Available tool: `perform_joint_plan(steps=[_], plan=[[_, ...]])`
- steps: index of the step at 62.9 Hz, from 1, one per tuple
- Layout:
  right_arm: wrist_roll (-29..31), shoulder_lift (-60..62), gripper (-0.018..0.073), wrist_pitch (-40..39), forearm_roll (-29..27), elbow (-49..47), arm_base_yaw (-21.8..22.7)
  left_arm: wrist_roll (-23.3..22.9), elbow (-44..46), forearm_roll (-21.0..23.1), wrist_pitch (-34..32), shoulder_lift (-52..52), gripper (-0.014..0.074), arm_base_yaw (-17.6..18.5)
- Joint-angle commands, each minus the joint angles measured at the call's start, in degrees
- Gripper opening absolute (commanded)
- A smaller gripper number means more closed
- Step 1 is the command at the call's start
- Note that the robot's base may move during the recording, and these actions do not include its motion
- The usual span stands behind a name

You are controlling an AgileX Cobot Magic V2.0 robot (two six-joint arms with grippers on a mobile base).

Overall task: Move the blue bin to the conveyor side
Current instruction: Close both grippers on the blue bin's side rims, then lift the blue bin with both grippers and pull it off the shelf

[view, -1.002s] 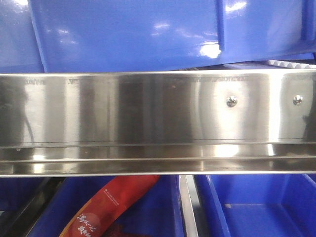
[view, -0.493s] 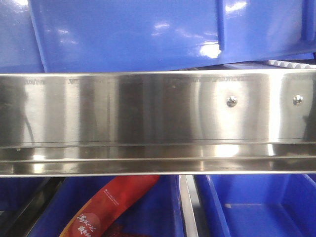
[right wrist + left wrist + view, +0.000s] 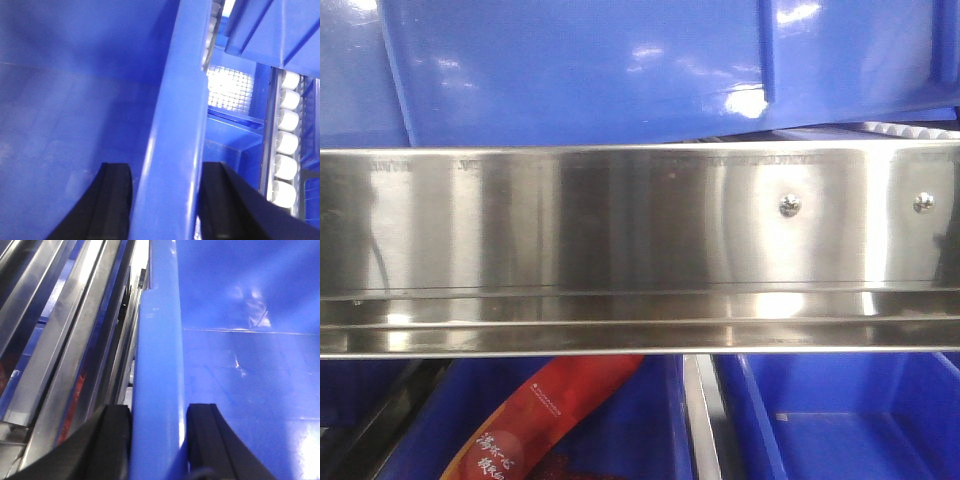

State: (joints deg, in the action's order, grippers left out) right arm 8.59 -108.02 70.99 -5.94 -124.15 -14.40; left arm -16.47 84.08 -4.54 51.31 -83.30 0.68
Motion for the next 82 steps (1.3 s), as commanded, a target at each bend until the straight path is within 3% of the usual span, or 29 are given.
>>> perform_joint_plan(steps=[1, 45, 59, 82], plan=[[-0.17, 1.04, -0.0079, -1.03, -0.43, -0.45, -0.12, -0.22, 0.17, 1.34, -1.40, 0.08, -0.0018, 0.24], [-6.03, 13.66, -0.0081, -1.03, 3.38, -2.24, -0.12, 1.41, 15.96, 1.45, 8.09, 0.80, -0.0018, 0.38], [-6.09, 20.41, -0.0081, -1.03, 3.72, 7.70, -0.12, 2.56, 15.96, 1.32, 9.63, 3.60, -0.0018, 2.42], [-8.90, 37.08, -0.0081, -13.05, 3.72, 31.66, -0.12, 2.56, 15.58, -0.02, 16.22, 8.30, -0.0018, 7.36]])
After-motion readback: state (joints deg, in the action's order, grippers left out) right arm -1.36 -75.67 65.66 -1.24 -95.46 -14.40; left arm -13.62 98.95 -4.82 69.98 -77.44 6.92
